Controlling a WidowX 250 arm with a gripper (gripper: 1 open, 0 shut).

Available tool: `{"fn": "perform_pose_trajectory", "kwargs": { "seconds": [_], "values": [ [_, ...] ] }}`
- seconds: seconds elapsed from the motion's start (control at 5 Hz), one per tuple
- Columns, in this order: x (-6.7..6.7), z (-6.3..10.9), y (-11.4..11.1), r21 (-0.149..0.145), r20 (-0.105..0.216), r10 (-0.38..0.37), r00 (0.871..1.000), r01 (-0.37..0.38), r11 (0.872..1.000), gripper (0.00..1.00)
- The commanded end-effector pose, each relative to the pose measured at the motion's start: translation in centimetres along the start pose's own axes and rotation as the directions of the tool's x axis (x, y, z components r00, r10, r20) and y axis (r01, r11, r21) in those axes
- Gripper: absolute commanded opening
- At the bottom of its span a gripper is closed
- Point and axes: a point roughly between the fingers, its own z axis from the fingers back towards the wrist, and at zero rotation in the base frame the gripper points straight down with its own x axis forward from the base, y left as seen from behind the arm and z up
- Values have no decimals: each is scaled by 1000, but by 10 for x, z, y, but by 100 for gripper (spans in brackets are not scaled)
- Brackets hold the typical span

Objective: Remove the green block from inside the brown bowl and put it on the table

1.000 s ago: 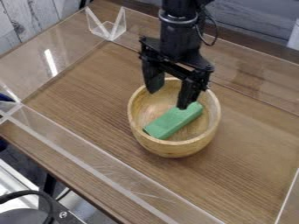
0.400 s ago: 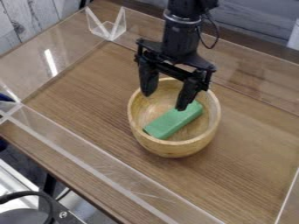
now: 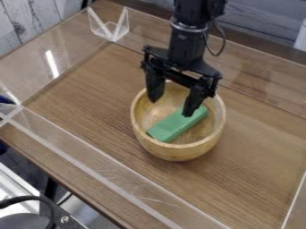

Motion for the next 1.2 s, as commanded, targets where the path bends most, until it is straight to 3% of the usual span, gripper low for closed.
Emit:
{"fn": "perform_pose_trajectory", "kwargs": {
  "seconds": [0.0, 0.2, 0.4, 0.6, 1.0],
  "values": [
    [5, -2, 0, 3, 45, -18, 999, 17, 1000, 100],
    [5, -15, 0, 5, 46, -31, 998, 31, 1000, 0],
    [6, -21, 3, -8, 30, -30, 999, 31, 999, 100],
    [8, -25, 4, -19, 9, -33, 999, 33, 999, 100],
    [8, -30, -2, 1, 13, -78, 997, 78, 997, 100]
  ]
}}
